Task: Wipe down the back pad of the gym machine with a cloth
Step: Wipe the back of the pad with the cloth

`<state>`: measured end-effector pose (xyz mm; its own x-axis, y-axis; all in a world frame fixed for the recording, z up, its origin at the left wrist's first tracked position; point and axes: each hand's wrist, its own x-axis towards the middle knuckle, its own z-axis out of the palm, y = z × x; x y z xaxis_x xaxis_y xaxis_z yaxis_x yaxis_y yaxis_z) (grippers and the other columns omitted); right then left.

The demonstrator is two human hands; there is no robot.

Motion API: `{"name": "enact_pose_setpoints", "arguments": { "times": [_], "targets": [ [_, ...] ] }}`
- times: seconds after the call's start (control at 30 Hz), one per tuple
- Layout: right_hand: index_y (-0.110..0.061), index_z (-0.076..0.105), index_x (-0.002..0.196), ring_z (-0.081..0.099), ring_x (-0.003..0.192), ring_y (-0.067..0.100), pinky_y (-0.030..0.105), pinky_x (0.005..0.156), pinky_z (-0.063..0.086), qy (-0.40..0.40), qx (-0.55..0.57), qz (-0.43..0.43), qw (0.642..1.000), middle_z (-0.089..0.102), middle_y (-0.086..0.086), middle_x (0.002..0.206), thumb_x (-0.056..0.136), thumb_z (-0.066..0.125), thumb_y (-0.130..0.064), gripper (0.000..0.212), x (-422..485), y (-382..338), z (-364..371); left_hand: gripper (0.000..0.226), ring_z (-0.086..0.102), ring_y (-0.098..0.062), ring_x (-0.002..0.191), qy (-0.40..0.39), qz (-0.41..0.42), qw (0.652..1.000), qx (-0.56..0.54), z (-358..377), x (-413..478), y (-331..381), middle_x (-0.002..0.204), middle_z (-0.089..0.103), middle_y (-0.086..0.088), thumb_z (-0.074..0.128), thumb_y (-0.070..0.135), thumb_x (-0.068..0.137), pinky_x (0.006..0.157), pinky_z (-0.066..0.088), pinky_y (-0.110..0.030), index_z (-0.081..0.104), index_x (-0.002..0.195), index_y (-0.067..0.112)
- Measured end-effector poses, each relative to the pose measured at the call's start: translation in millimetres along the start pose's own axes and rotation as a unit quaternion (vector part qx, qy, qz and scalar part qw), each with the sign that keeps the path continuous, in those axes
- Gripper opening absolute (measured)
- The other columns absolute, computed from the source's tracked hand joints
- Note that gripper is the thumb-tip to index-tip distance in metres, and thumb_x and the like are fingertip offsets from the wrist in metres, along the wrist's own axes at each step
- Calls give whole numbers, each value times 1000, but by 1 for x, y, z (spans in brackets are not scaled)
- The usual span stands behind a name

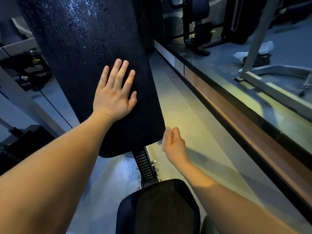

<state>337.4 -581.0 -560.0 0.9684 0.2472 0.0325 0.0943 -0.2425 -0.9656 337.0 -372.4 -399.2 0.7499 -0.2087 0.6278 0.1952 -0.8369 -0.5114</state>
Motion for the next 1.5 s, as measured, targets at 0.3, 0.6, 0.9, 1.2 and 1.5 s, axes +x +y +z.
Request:
{"name": "enact_pose_setpoints", "arguments": {
  "times": [0.3,0.6,0.9,1.2,1.5],
  "targets": [
    [-16,45,89,55,65,12,27,56,40,89,57,-49,993,59,1,76,109,40,-42,33,50,-89,-6,67,0,-30,157,-20,-2,1000,-12,-1,1,0,169,7,-16,34,47,103,126,3,-53,24,159,10],
    [-22,47,103,65,78,19,31,62,44,46,6,-80,996,68,2,85,108,41,-44,23,40,-108,-21,66,-5,-25,157,-100,10,994,-35,-32,0,-7,170,3,-11,23,49,105,126,0,-48,18,162,16],
    [-11,67,109,47,100,19,9,83,29,194,-85,-345,915,47,6,114,100,63,-18,12,86,-206,-14,74,-2,-30,156,-82,-234,960,-132,-52,-75,-55,169,2,-13,44,40,103,125,-2,-49,13,161,8],
    [-6,64,124,53,110,28,26,98,38,220,-126,-393,884,58,11,119,99,57,-10,26,84,-192,41,81,-25,-24,152,-174,-305,917,-187,-10,-89,-63,148,-52,6,18,63,101,124,-9,-51,-33,152,24],
    [-12,65,117,54,90,31,43,76,44,-50,-427,-664,612,60,10,112,103,55,-15,18,79,-170,30,81,-21,-28,153,-175,-296,915,-210,-10,-93,-66,150,-50,8,19,64,101,124,-7,-54,-32,152,27]
  ]
}}
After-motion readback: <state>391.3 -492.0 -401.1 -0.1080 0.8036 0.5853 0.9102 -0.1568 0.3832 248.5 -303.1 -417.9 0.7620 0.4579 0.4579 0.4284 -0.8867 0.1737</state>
